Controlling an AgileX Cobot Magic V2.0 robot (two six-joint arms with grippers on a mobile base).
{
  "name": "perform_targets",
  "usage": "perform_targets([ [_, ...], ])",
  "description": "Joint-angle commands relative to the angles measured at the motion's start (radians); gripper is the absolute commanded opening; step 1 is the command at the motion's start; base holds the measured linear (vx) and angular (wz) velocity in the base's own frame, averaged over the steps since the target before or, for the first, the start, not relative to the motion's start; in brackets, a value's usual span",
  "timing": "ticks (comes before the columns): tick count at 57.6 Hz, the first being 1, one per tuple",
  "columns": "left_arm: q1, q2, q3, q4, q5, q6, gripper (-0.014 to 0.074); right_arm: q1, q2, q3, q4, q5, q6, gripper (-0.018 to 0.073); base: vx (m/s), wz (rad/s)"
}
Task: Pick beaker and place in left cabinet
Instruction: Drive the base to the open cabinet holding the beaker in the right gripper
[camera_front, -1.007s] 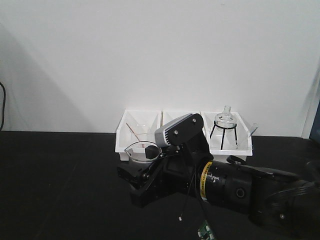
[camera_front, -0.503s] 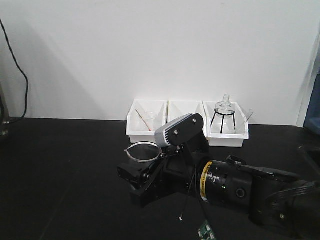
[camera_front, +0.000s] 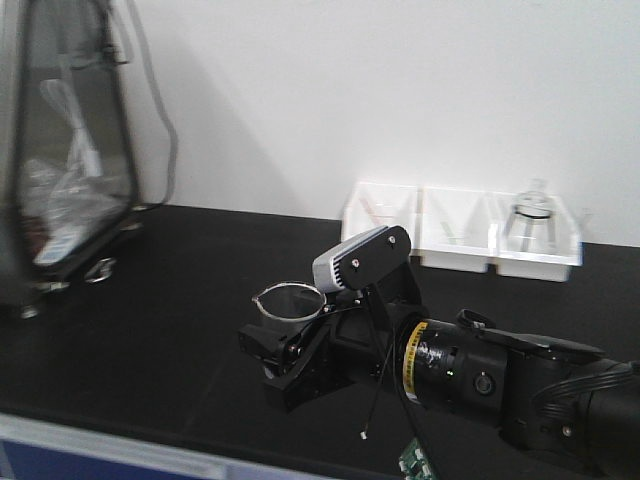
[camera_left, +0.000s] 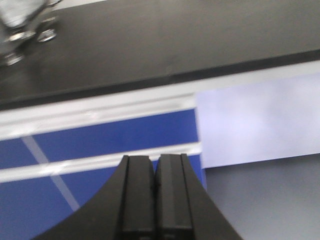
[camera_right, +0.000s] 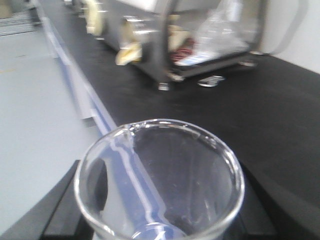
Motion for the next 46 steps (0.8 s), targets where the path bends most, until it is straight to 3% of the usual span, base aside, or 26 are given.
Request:
perform_targets([
  [1, -0.006, -0.01, -0.019, -0.005, -0.081, -0.001, -0.0006, -0.004, -0.044, -0.034, 0.029, -0.039, -0.004, 0.0232, -0.19, 0.61],
  [46, -0.006, -0.01, -0.019, -0.005, -0.081, -0.001, -0.0006, -0.004, -0.044, -0.034, 0.029, -0.039, -0.004, 0.0232, -0.13, 0.73],
])
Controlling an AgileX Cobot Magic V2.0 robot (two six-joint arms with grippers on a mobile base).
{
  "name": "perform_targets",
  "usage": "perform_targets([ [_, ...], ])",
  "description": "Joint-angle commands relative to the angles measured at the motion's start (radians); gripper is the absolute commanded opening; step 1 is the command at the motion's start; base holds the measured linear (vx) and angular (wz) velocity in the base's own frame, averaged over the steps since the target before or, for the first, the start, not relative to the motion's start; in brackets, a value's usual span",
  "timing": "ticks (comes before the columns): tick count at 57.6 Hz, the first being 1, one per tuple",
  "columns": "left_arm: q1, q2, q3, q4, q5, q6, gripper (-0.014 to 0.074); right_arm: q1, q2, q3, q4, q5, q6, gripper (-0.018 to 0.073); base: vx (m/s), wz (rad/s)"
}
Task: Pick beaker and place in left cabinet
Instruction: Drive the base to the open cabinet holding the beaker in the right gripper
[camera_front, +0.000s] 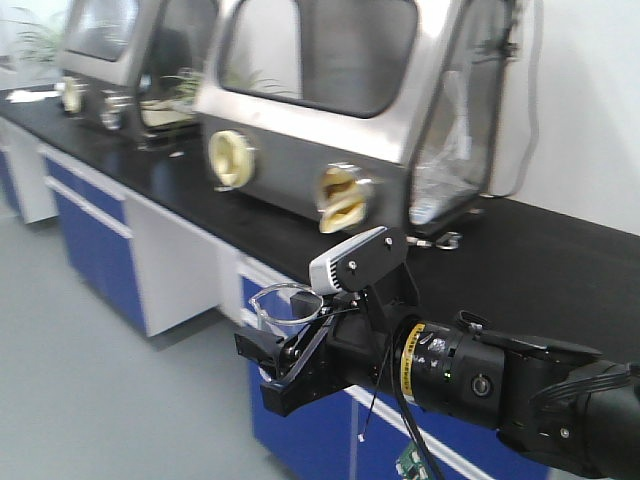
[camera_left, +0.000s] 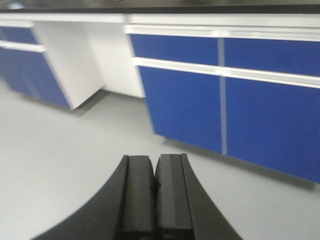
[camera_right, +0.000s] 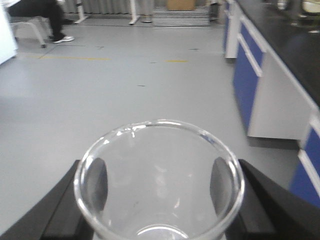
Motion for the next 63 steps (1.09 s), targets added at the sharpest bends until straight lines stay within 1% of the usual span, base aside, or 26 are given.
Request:
perform_targets([
  [1, -0.006, -0.01, -0.019, -0.005, -0.081, -0.001, -0.0006, -0.004, -0.044, -0.034, 0.029, -0.038, -0.004, 0.0232, -0.04, 0.63],
  [31, -0.006, -0.01, -0.019, -0.005, -0.081, -0.001, -0.0006, -0.004, -0.044, -0.034, 0.029, -0.038, -0.004, 0.0232, 0.03, 0.56],
  [63, -0.006, -0.01, -0.019, -0.005, -0.081, -0.001, -0.0006, -0.004, -0.044, -0.034, 0.029, -0.038, -0.004, 0.0232, 0.17, 0.47],
])
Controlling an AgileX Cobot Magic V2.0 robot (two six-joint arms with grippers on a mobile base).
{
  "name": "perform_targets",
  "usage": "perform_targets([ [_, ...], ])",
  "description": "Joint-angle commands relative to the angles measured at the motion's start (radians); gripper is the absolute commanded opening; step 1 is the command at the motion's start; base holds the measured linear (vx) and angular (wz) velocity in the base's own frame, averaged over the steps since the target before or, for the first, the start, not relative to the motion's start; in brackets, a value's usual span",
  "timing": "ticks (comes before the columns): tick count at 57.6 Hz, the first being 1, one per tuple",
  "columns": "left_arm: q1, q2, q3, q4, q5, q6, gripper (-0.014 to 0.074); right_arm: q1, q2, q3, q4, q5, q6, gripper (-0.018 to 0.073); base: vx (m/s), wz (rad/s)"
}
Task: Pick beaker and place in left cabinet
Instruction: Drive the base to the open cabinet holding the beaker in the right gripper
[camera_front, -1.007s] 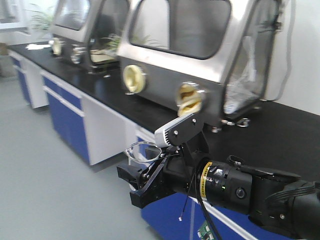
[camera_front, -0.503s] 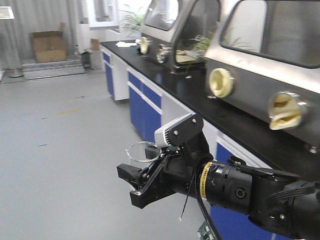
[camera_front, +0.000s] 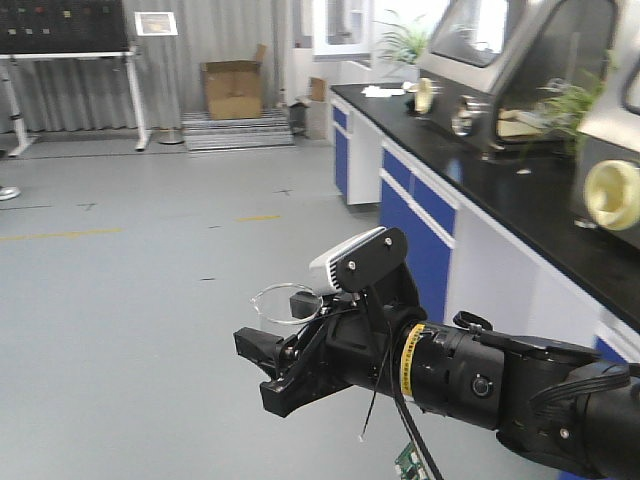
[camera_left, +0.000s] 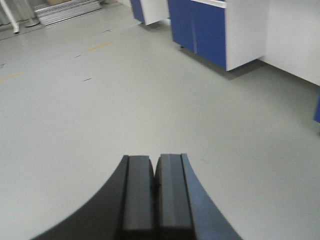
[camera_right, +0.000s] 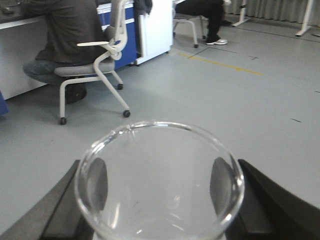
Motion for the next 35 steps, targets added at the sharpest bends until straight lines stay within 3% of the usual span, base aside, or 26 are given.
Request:
perform_targets([
  [1, -0.006, -0.01, -0.019, -0.005, -0.081, -0.001, -0.0006, -0.004, -0.044, -0.034, 0.029, -0.038, -0.004, 0.0232, 0.27, 0.44],
  [16, -0.006, -0.01, -0.019, -0.005, -0.081, -0.001, -0.0006, -0.004, -0.044, -0.034, 0.029, -0.038, -0.004, 0.0232, 0.33, 0.32],
  [35, -0.006, -0.01, -0.019, -0.005, -0.081, -0.001, -0.0006, -0.004, -0.044, -0.034, 0.029, -0.038, -0.004, 0.0232, 0.46, 0.11],
])
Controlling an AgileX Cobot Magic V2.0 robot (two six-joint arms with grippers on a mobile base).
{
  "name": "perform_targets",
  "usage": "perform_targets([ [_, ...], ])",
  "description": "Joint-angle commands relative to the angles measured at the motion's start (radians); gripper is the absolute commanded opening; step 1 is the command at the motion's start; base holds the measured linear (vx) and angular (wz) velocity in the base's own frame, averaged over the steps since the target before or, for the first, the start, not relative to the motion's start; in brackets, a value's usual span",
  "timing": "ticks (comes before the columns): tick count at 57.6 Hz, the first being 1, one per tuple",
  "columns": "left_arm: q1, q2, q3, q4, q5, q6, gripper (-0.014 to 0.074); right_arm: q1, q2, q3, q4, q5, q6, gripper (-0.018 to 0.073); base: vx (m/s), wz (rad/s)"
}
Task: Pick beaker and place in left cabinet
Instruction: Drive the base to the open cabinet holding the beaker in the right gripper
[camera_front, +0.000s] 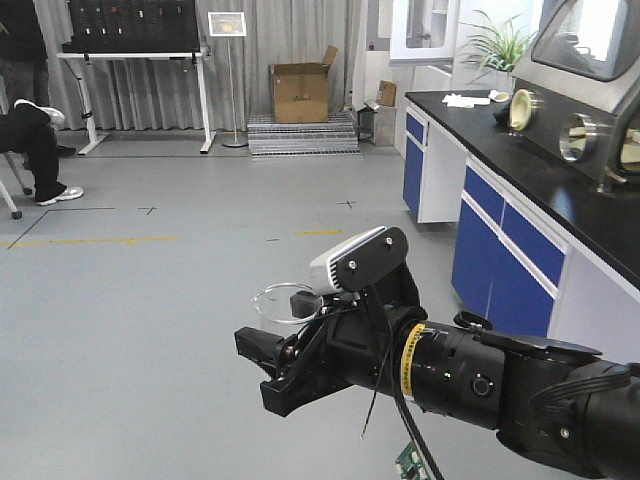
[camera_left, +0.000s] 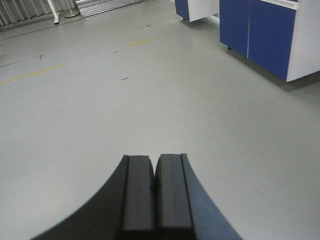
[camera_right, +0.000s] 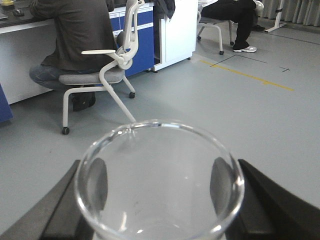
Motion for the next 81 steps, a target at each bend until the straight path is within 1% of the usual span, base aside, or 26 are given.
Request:
perform_targets([
  [1, -0.006, -0.01, -0.019, -0.005, -0.081, -0.001, -0.0006, -0.004, -0.044, -0.034, 0.029, -0.038, -0.004, 0.0232, 0.47, 0.07],
  [39, -0.006, -0.01, -0.019, -0.005, -0.081, -0.001, -0.0006, -0.004, -0.044, -0.034, 0.029, -0.038, -0.004, 0.0232, 0.51, 0.07],
  [81, -0.006, -0.01, -0.019, -0.005, -0.081, -0.001, -0.0006, -0.004, -0.044, -0.034, 0.029, -0.038, -0.004, 0.0232, 0.66, -0.02],
])
